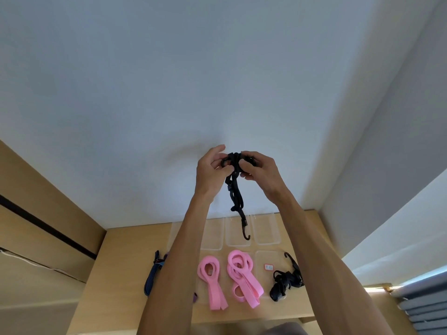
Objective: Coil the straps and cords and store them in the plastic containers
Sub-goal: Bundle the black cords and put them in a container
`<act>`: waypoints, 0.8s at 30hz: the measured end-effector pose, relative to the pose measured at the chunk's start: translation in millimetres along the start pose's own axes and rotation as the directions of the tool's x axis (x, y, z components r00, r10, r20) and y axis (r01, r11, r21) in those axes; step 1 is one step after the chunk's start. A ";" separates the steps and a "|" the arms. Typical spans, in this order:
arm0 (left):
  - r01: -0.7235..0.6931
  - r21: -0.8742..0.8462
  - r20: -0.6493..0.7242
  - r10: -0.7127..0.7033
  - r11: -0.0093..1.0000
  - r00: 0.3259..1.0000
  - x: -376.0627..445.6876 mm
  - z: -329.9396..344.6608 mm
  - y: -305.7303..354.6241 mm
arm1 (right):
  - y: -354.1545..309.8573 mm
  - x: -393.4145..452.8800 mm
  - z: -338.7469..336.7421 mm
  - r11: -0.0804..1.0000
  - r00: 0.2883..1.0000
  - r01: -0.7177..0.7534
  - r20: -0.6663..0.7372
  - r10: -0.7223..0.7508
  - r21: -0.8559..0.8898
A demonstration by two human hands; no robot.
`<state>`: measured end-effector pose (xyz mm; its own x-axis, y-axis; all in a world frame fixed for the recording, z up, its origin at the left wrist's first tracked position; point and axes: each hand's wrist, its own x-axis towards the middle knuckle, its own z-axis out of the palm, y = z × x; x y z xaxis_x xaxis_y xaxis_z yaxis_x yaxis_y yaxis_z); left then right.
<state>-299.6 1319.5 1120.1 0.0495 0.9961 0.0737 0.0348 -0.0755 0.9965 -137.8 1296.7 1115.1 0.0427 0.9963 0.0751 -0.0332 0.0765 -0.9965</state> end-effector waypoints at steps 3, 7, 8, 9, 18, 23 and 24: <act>0.148 0.095 -0.039 -0.145 0.984 0.989 5.2 0.8 3.4 | 1.2 4.9 -2.8 0.996 0.997 0.050 -0.062 -0.045 0.069; 0.336 0.002 0.008 -0.336 0.942 0.942 10.0 0.9 5.3 | 2.7 12.6 -5.5 0.999 0.995 0.047 -0.083 -0.047 -0.003; 0.350 -0.019 0.011 -0.350 0.936 0.937 11.5 1.5 5.3 | 3.6 13.9 -6.0 0.998 0.996 0.058 -0.062 -0.059 -0.023; 0.363 -0.041 0.003 -0.363 0.931 0.932 12.8 2.0 5.0 | 4.7 14.5 -5.9 0.997 0.996 0.068 -0.049 -0.070 -0.031; 0.355 -0.121 0.122 -0.341 0.927 0.932 17.2 -3.7 2.1 | 4.7 19.8 -9.8 0.989 0.994 0.093 -0.051 -0.099 -0.111; 0.139 0.054 0.231 -0.148 0.989 0.962 18.4 0.0 5.3 | 1.7 31.6 -5.8 0.964 0.993 0.106 0.075 -0.090 -0.243; 0.121 0.052 0.234 -0.130 0.991 0.964 19.2 -1.1 5.3 | 0.5 33.9 -7.8 0.978 0.994 0.067 0.102 -0.048 -0.199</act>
<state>-299.5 1338.3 1126.8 0.2765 0.9587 -0.0670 0.0928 0.0428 0.9948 -128.6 1330.2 1116.9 -0.0575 0.9904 0.1260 0.1690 0.1341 -0.9765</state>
